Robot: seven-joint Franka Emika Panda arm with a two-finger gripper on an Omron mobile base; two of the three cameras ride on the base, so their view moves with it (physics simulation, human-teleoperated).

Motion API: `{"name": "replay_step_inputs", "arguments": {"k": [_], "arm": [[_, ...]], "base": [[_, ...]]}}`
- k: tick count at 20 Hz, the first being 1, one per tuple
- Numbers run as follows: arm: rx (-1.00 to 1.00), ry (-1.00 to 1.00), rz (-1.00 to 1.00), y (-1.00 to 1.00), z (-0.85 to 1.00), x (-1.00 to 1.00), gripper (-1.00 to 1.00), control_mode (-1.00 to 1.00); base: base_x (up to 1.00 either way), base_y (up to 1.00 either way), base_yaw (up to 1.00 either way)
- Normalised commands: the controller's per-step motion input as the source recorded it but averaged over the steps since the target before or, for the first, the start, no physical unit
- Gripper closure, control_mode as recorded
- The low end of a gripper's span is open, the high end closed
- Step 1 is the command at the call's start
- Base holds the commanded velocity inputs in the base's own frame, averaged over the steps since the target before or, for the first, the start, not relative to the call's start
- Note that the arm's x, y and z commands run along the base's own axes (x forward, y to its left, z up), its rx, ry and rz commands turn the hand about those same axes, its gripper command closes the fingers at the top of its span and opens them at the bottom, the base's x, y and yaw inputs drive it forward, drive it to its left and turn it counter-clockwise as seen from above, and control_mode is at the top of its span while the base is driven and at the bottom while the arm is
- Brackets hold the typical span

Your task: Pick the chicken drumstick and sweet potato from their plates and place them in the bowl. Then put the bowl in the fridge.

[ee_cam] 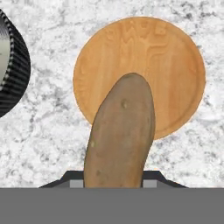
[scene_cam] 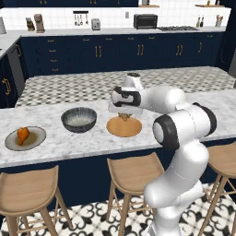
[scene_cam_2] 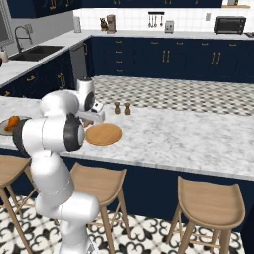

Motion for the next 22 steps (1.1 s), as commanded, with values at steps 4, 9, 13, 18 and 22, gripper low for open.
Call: {"name": "replay_step_inputs", "arguments": {"k": [4, 9, 13, 18, 22], "arm": [[0.00, -0.01, 0.01, 0.95, 0.73, -0.21, 1.00, -1.00], [-0.01, 0.08, 0.00, 1.00, 0.22, 0.12, 1.00, -1.00], [-0.04, 0.18, 0.00, 0.89, 0.37, 0.44, 1.00, -1.00], [-0.04, 0.07, 0.00, 0.60, -0.06, 0.63, 1.00, -1.00], [-0.01, 0.00, 0.00, 0.29, -0.40, 0.63, 1.00, -1.00]], "base": [[0.00, 0.00, 0.00], [0.00, 0.00, 0.00], [0.00, 0.00, 0.00], [0.00, 0.00, 0.00], [0.00, 0.00, 0.00]]}}
